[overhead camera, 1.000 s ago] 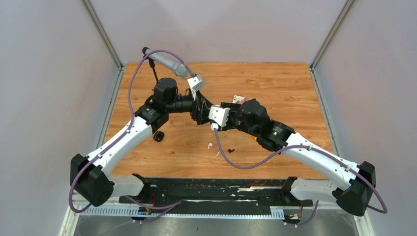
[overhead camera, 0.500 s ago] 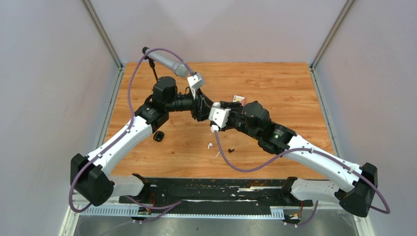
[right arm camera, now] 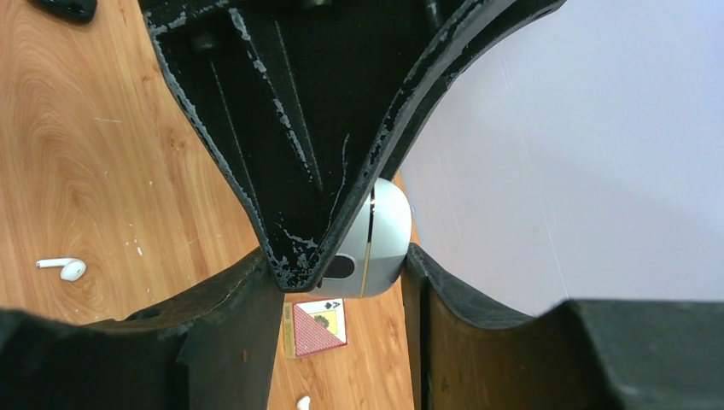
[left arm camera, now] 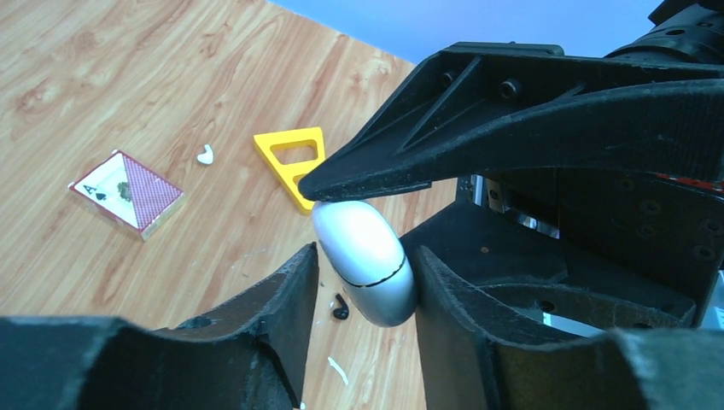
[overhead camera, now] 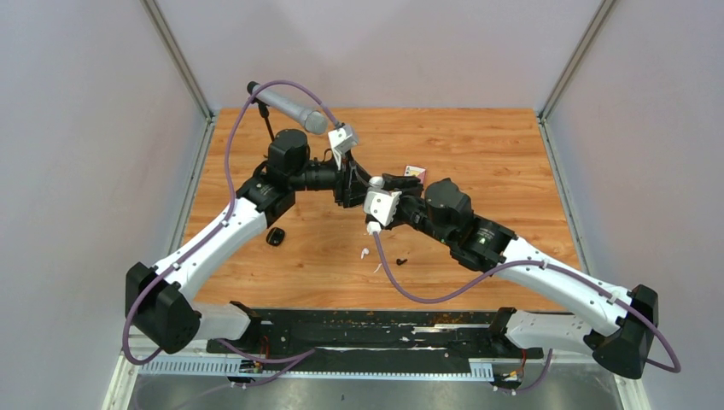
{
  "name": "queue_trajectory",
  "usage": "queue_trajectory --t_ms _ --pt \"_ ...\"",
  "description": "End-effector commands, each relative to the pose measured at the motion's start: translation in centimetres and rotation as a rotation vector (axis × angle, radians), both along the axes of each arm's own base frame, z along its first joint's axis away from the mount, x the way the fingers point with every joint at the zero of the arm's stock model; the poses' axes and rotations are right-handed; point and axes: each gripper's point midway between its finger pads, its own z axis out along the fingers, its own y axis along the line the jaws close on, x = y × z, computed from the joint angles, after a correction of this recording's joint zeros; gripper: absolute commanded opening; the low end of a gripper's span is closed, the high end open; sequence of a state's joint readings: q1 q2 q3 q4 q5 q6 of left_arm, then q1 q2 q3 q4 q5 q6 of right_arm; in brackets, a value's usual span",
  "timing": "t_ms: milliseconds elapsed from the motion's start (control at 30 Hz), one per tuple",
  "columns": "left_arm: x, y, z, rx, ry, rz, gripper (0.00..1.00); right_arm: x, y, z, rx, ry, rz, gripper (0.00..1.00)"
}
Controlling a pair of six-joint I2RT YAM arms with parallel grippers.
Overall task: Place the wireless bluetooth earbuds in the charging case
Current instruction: Pick up the charging case at the center of the board.
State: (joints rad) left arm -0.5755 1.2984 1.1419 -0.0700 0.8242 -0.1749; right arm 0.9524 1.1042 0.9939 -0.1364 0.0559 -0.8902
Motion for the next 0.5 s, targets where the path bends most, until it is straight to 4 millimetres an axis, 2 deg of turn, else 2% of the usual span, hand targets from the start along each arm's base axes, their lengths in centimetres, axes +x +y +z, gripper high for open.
queue_trajectory --t_ms 0,100,267,333,400,433,467 --pt "0.44 -0.41 1.55 -0.022 -0.039 -0.001 0.56 -0.68 0.45 2.73 0.078 -0.065 0.028 0.29" --pt "0.64 -0.57 1.34 -0.019 -0.031 0.000 0.59 -0.55 0.45 2.80 0.082 -0.070 0.021 0.29" --pt "0.94 -0.71 0.97 -0.013 -0.021 0.002 0.46 -0.41 0.36 2.61 0.087 -0.067 0.010 0.30" --pt "1.01 -0.74 0.94 -0.012 -0.024 0.000 0.35 -0.39 0.28 2.50 0.089 -0.063 0.005 0.30" --pt "1.12 -0.68 0.85 -0.008 -0.029 0.007 0.13 -0.40 0.24 2.28 0.087 -0.059 0.003 0.32" --pt "1.22 -0.65 0.81 -0.005 -0.033 0.014 0.05 -0.41 0.25 2.24 0.095 -0.045 -0.001 0.36" --pt "1.34 -0.59 0.80 -0.004 -0.038 0.021 0.00 -0.49 0.20 2.29 0.119 -0.006 -0.014 0.45"
